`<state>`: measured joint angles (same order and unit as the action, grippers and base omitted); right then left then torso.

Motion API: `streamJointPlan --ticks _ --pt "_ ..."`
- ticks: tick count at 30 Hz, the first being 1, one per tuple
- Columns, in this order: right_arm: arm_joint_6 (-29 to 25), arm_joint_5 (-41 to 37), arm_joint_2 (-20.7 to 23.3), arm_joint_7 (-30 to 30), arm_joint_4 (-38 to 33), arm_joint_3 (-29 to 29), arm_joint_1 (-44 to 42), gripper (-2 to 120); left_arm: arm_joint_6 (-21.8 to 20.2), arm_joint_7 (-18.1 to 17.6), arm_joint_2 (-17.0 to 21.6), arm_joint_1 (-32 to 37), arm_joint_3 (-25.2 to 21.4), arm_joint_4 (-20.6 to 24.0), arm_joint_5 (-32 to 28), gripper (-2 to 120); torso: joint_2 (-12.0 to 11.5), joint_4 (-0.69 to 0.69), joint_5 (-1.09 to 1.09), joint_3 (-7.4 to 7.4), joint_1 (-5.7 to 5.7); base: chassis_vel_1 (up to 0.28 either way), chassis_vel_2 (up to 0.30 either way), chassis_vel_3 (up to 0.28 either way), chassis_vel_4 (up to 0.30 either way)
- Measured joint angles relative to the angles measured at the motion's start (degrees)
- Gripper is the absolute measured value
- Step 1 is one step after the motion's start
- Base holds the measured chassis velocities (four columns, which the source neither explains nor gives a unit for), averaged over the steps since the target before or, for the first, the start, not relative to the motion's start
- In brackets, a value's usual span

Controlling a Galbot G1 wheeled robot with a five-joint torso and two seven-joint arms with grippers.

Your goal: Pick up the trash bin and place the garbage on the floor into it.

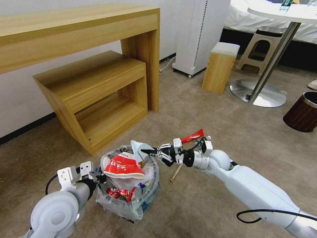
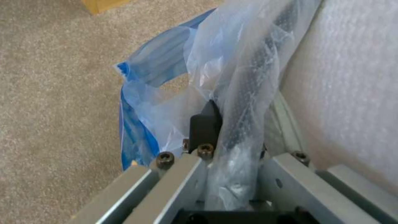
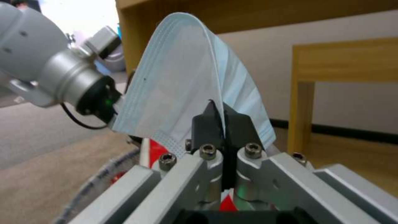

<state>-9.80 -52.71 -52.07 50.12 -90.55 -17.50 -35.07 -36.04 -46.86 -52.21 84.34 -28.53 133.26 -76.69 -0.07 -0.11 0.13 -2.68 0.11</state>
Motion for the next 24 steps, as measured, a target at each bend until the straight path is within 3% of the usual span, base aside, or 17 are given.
streamJointPlan --ticks 18,21,22,24 --pt "-1.6 3.4 -2.4 4.3 5.2 -2.5 0.6 0 0.1 0.1 0.2 0.8 -0.6 1.7 -0.1 0 0.0 0.0 0.0 0.0 0.0 0.0 0.0 0.0 0.0" --pt "-2.3 2.5 -2.6 3.1 5.5 -2.6 0.6 9 0.1 0.1 0.1 0.7 -0.4 1.7 -0.1 0 0.0 0.0 0.0 0.0 0.0 0.0 0.0 0.0 0.0" --pt "-2.7 1.6 -2.6 2.7 5.5 -2.6 0.6 17 0.1 0.2 0.1 0.4 -0.3 1.5 -0.1 0 0.0 0.0 0.0 0.0 0.0 0.0 0.0 0.0 0.0" --pt "-2.7 1.5 -2.6 2.7 5.5 -2.6 0.6 18 0.1 0.2 0.1 0.4 -0.3 1.4 -0.1 0 0.0 0.0 0.0 0.0 -0.01 0.0 0.0 0.0 0.0"
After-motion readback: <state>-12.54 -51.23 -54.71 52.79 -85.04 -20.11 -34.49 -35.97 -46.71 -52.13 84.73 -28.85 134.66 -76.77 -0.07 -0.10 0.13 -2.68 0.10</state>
